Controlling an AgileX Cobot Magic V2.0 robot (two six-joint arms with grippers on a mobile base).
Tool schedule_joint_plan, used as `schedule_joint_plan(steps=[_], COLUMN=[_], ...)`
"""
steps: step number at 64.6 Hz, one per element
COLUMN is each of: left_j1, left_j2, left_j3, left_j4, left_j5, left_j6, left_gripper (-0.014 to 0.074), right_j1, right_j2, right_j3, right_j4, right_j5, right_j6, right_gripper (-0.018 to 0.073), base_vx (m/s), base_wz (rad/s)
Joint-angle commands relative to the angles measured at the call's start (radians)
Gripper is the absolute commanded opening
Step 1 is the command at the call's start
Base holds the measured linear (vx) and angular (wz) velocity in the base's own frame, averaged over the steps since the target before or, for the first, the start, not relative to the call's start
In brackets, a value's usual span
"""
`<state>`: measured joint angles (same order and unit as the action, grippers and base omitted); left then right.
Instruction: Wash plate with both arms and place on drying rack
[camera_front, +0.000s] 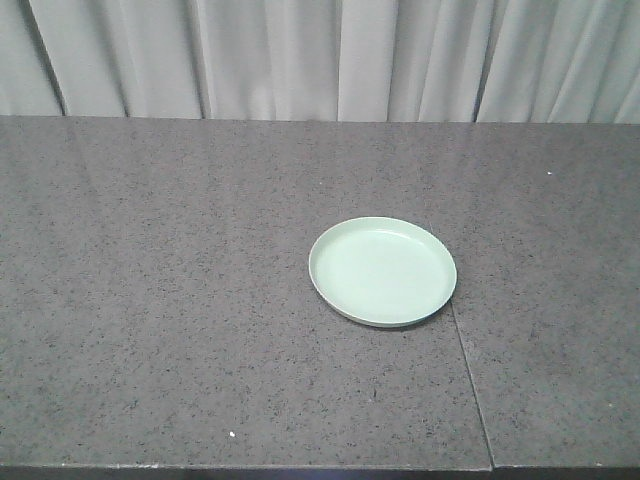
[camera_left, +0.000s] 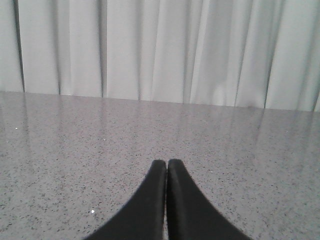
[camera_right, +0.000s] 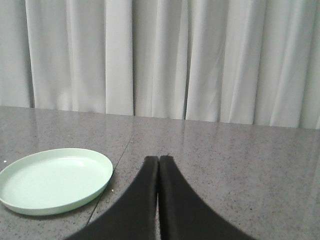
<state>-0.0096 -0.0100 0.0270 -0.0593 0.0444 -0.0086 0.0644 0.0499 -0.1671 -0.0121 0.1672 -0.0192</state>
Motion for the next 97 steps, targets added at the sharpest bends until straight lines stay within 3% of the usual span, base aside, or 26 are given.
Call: schedule_joint_plan(steps=[1,17,32,39,53,61,97], left_j1=[-0.007,-0.007,-0.007,-0.007,-0.007,-0.007,-0.007], left_j2=[-0.016,-0.016,-0.016,-0.016,-0.016,-0.016,-0.016], left_j3=[-0.026,-0.026,-0.026,-0.026,-0.026,-0.026,-0.026], left_j4=[-0.002,-0.002,-0.002,-0.002,-0.002,-0.002,-0.002], left_j5=[-0.075,-0.075,-0.075,-0.075,-0.075,-0.075,-0.075], left_j6=[-0.008,-0.008,-0.008,-0.008,-0.008,-0.008,-0.008], left_gripper=[-0.0006,-0.0006,-0.0006,-0.0006,-0.0006,-0.0006,-0.0006], right_j1=[0.001,0.001,0.001,0.001,0.001,0.001,0.005], right_j2=[0.078,0.279,0.489,0.575,0.726,0.816,1.174], right_j3=[-0.12,-0.332,-0.518,-0.577,-0.668,-0.722,-0.924], right_j4=[-0.003,0.0,0.044,0.072,0.132,0.131,0.235], right_j5=[-0.005,0.137,0.355,0.409,0.489,0.537,0.72], right_j6=[-0.004,-0.004,-0.029,-0.086,-0.142,-0.152,-0.356], right_gripper=[-0.0004,-0.0001,0.0036,0.0109,0.0379,0.0458,0.046], base_vx=[0.0,0.0,0.0,0.0,0.0,0.0,0.0], base_wz=[0.0,0.0,0.0,0.0,0.0,0.0,0.0])
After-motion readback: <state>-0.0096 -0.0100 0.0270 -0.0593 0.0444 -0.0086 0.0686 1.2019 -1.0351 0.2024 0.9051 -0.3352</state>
